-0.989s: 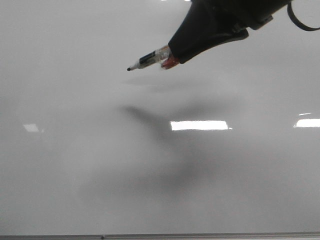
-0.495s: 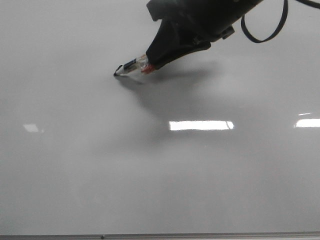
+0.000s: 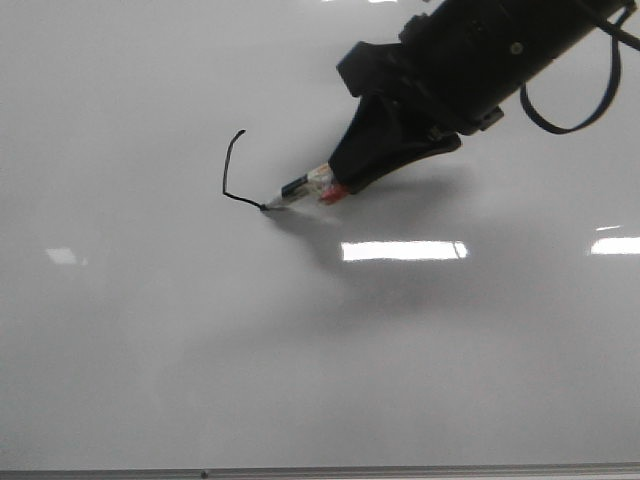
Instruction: Write number 8 on whiteboard
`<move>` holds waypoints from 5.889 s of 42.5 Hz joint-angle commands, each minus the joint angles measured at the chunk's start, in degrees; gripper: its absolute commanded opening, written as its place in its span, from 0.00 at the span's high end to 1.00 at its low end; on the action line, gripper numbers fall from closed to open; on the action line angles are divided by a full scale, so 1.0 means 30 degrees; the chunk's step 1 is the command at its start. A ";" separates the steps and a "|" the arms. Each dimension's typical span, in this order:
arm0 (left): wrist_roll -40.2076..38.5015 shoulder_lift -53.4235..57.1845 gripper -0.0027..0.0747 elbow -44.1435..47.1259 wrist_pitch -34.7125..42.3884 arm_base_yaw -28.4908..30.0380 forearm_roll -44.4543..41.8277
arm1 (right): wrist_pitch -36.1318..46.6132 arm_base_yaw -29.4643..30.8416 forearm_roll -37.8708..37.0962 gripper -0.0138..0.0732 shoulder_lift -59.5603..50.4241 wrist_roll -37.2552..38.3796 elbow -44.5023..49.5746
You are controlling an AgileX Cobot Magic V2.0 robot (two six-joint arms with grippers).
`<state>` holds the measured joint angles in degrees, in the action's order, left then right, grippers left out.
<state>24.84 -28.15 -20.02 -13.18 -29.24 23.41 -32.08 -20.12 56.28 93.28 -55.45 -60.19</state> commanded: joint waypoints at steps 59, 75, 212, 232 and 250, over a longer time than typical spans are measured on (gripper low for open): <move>-0.0187 -0.0041 0.99 -0.0549 0.1418 0.0052 0.0289 | 0.2428 -0.0297 0.0939 0.91 -0.1507 -0.0117 -0.1525; -0.0187 -0.0041 0.99 -0.0549 0.1418 0.0052 0.0289 | 0.0791 -0.1612 0.0941 0.91 0.0013 -0.0139 -0.4187; -0.2636 -1.5053 0.99 -0.6441 0.2590 1.1201 -0.1083 | 0.0096 0.1384 -1.0420 0.92 -2.5155 1.0039 1.2238; -0.2636 -1.8921 0.84 -0.7904 0.4730 1.1163 -0.1083 | 0.0157 0.1384 -1.0420 0.92 -2.5155 1.0039 1.2255; -0.2636 -1.8276 0.43 -0.7953 0.3671 1.1163 -0.1117 | 0.0133 0.1384 -1.0420 0.92 -2.5155 1.0039 1.2249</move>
<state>17.31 -85.28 -41.77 -6.25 4.50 19.47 -35.72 -16.27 24.19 17.43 -25.27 -21.91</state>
